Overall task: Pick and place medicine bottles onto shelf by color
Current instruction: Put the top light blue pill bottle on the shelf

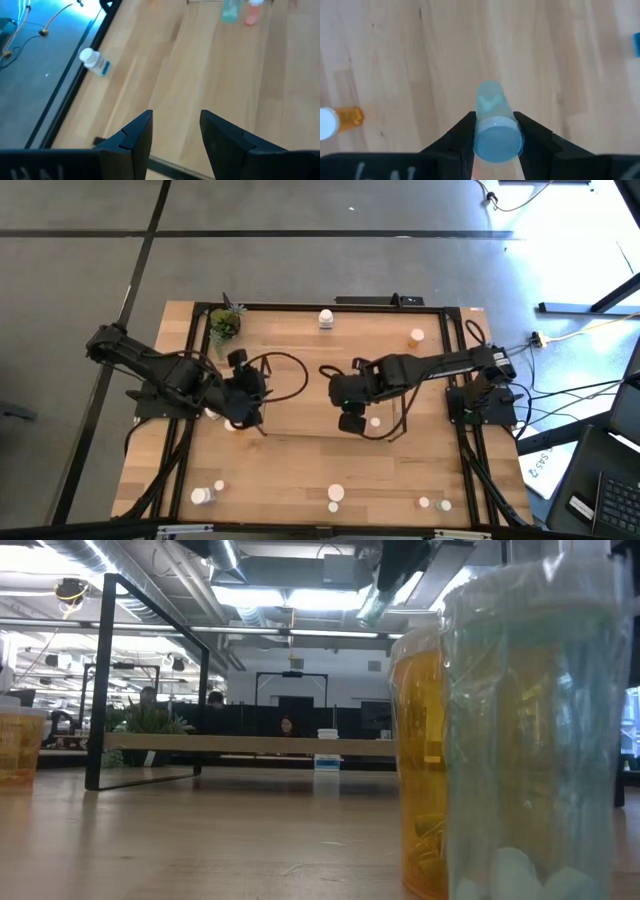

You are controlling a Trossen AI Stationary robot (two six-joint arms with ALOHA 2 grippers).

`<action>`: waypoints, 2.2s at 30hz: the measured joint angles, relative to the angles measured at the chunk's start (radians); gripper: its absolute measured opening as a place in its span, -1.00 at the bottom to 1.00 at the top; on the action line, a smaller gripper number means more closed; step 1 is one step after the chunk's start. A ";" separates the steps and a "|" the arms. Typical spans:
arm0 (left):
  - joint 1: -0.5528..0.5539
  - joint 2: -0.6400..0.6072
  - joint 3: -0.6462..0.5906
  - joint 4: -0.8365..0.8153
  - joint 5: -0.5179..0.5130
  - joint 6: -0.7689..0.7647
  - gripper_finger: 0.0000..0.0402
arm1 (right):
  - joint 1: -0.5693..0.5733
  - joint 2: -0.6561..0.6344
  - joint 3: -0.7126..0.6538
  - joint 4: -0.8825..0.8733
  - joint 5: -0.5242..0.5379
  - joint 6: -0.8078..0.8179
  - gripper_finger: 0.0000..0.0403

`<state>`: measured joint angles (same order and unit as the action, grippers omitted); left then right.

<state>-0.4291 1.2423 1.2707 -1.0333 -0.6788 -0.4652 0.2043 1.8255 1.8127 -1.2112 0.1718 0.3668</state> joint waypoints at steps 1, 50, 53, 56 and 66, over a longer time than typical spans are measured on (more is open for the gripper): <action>-0.007 0.000 -0.008 0.010 0.000 0.000 -0.21 | 0.002 0.008 0.000 0.001 -0.011 0.006 -0.40; -0.205 0.001 -0.166 0.291 0.007 0.003 -0.21 | 0.003 0.280 0.002 -0.041 -0.183 0.153 -0.40; -0.205 0.001 -0.166 0.293 0.001 0.003 -0.22 | 0.003 0.280 0.002 -0.041 -0.185 0.142 -0.40; -0.205 0.001 -0.166 0.293 -0.011 0.003 -0.21 | 0.003 0.280 0.002 -0.040 -0.185 0.126 -0.37; -0.205 0.001 -0.166 0.293 -0.012 0.002 -0.21 | -0.010 0.283 0.001 -0.029 -0.185 0.122 -0.31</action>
<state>-0.6338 1.2434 1.1042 -0.7403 -0.6903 -0.4629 0.1944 2.1086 1.8133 -1.2400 -0.0128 0.4892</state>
